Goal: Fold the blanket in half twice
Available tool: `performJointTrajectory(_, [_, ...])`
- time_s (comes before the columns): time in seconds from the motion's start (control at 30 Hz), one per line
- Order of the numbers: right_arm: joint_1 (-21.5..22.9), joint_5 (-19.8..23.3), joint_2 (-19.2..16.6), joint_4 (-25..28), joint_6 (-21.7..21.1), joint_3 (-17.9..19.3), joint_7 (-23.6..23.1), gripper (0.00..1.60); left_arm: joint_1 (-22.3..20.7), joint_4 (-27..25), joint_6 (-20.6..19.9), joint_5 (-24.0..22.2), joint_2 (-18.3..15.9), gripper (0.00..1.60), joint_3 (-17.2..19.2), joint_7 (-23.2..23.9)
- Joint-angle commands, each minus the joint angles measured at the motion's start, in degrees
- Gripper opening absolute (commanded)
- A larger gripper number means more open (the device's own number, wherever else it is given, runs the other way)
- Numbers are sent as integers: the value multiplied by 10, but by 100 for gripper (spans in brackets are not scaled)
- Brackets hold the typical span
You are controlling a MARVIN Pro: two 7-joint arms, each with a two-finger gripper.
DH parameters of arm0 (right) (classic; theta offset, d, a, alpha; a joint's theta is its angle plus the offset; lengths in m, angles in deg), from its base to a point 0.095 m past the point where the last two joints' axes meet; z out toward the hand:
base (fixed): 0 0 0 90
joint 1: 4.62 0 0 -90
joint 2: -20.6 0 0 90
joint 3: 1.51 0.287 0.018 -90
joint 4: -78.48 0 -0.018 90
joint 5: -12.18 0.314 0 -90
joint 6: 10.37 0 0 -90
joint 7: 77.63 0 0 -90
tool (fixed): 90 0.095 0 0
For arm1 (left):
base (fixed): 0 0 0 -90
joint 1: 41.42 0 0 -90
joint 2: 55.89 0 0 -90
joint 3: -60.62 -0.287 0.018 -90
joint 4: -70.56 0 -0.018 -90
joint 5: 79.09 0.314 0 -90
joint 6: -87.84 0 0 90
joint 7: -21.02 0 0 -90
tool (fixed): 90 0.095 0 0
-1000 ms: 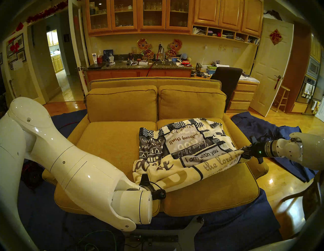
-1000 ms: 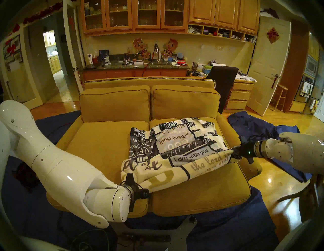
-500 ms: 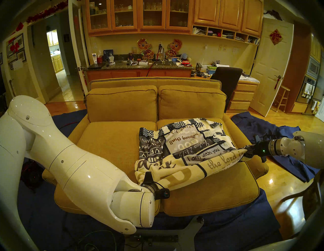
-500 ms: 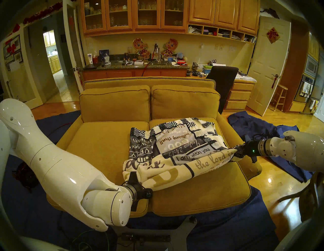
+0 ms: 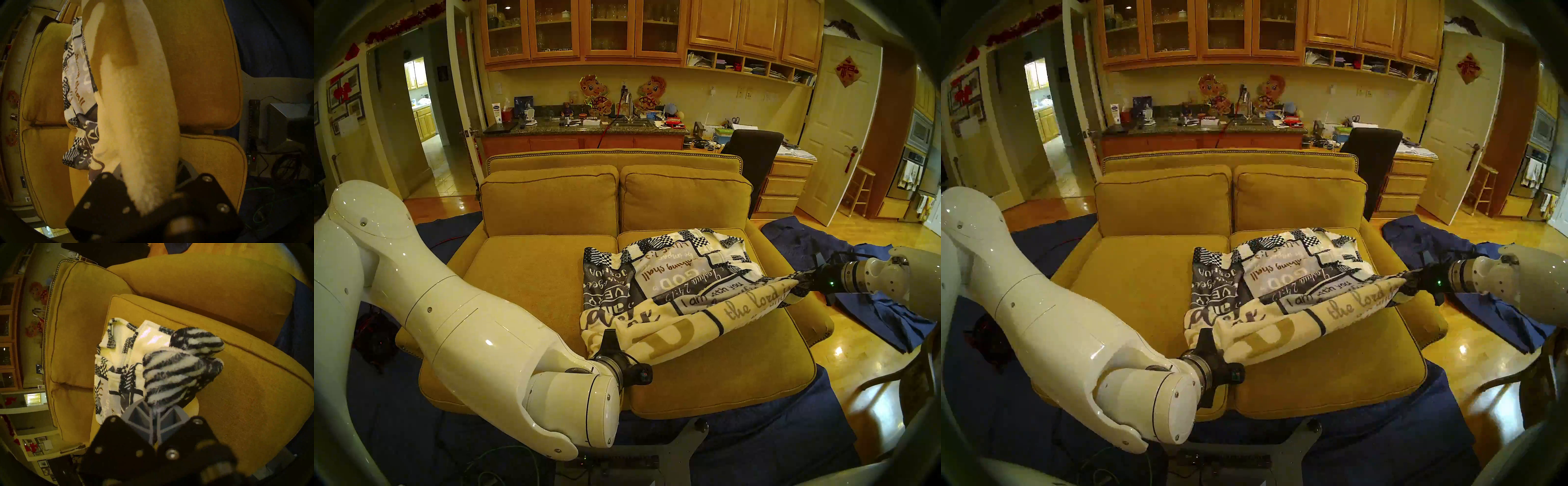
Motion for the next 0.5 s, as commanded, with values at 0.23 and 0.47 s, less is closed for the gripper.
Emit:
performJointTrajectory(0.23, [60,-1,-11,-56,-30,40,-26,0,-17,-14,-10,-3,-9,0,4,-6])
performJointTrajectory(0.47, [74,-1,-11,-56,-57,50,-34,0,-27,-10,-16,-4,-20,0,1,-8])
